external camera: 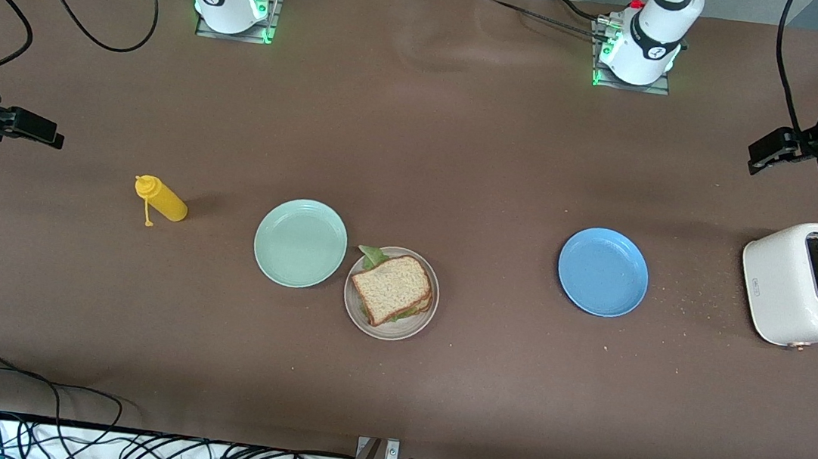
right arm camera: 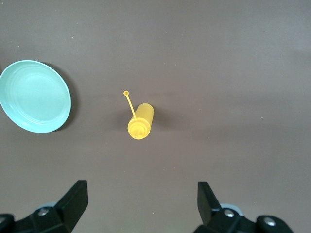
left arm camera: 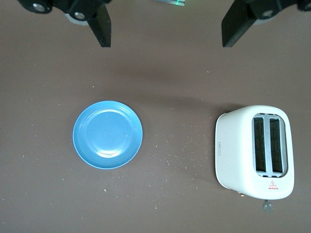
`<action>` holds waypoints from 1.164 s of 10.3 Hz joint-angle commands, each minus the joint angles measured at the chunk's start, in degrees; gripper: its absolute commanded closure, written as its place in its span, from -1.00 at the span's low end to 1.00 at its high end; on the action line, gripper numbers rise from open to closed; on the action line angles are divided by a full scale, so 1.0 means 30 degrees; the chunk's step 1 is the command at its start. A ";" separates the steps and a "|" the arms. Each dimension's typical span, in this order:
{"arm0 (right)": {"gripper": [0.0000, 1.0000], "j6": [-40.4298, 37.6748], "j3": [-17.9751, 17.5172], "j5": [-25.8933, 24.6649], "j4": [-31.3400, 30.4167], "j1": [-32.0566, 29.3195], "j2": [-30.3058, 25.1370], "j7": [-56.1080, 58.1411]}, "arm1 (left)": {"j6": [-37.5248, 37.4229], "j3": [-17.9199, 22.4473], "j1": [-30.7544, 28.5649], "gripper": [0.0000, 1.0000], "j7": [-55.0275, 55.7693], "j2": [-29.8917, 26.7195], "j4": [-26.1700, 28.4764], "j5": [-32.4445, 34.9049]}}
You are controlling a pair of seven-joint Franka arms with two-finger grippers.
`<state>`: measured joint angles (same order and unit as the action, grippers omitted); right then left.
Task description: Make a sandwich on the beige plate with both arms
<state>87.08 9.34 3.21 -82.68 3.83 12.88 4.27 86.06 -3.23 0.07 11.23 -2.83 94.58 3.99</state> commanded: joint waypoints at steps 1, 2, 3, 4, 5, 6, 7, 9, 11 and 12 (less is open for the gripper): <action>-1.00 0.0064 -0.0066 -0.0278 -0.0125 -0.0045 -0.0163 -0.0250 | -0.0645 0.0224 -0.0140 -1.00 0.0125 -0.0404 0.0115 -0.1468; -1.00 0.0064 -0.0066 -0.0278 -0.0125 -0.0045 -0.0163 -0.0221 | -0.1112 0.0459 -0.0170 -1.00 -0.0978 -0.0375 0.0027 -0.1620; -1.00 0.0064 -0.0066 -0.0278 -0.0125 -0.0074 -0.0192 -0.0221 | -0.1291 0.0461 -0.0518 -1.00 -0.3106 -0.0375 -0.0061 -0.1621; -1.00 0.0093 -0.0037 -0.0249 -0.0125 -0.0103 -0.0192 -0.0250 | -0.1264 0.0461 -0.0667 -1.00 -0.4288 -0.0375 -0.0062 -0.1592; -1.00 0.0093 -0.0037 -0.0220 -0.0096 -0.0132 -0.0163 -0.0221 | -0.1263 0.0432 -0.0668 -1.00 -0.4445 -0.0346 -0.0091 -0.1418; -1.00 0.0093 -0.0037 -0.0191 -0.0096 -0.0307 -0.0163 -0.0250 | -0.1263 0.0432 -0.0697 -1.00 -0.4533 -0.0229 -0.0236 -0.1358; -1.00 0.0093 -0.0037 -0.0161 -0.0096 -0.0367 -0.0163 -0.0250 | -0.1263 0.0432 -0.0727 -1.00 -0.4563 0.0294 -0.0847 -0.1358; -1.00 0.0093 -0.0037 -0.0220 -0.0096 -0.0367 -0.0163 -0.0221 | -0.1176 0.0402 -0.0698 -1.00 -0.4534 0.0591 -0.1322 -0.1329; -1.00 0.0093 -0.0066 -0.0249 -0.0067 -0.0367 -0.0046 -0.0192 | -0.0943 0.0402 -0.0756 -1.00 -0.4563 0.0621 -0.1322 -0.1503; -1.00 0.0093 -0.0066 -0.0220 -0.0067 -0.0367 -0.0017 -0.0192 | -0.0651 0.0373 -0.0669 -1.00 -0.4534 0.0650 -0.1322 -0.1504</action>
<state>87.10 9.56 3.21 -82.68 3.01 12.96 4.24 83.63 -1.74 -1.53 -1.18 -1.89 92.37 0.61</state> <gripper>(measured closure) 0.000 0.000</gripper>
